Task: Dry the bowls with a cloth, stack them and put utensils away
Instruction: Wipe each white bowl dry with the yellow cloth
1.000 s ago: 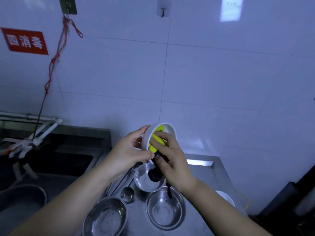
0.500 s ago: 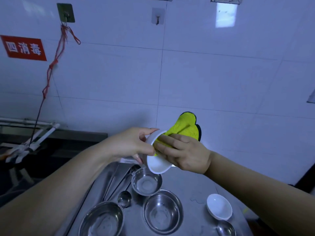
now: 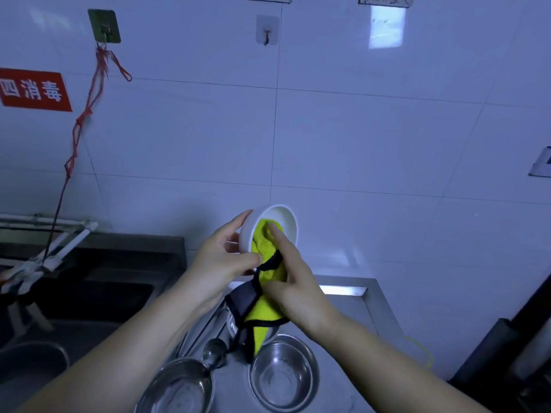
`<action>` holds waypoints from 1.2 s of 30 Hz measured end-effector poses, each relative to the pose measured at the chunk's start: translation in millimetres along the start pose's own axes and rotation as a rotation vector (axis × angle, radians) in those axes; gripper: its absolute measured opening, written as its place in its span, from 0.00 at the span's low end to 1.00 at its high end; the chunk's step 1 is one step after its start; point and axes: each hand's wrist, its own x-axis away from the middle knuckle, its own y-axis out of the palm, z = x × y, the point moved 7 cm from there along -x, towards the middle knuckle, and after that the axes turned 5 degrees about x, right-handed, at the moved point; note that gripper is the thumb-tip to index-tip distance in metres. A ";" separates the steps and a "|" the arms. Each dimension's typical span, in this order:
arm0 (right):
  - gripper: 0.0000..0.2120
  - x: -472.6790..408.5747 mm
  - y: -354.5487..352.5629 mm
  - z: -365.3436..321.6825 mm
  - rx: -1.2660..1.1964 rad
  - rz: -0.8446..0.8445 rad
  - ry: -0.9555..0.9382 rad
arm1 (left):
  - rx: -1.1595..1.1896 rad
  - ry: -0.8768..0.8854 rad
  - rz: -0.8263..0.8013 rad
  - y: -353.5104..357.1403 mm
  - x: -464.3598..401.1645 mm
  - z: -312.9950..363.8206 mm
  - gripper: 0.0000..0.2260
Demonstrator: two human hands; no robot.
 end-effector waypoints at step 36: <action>0.22 -18.0 -37.7 18.3 0.632 0.383 -0.526 | -0.097 0.096 -0.141 21.5 -10.7 16.1 0.30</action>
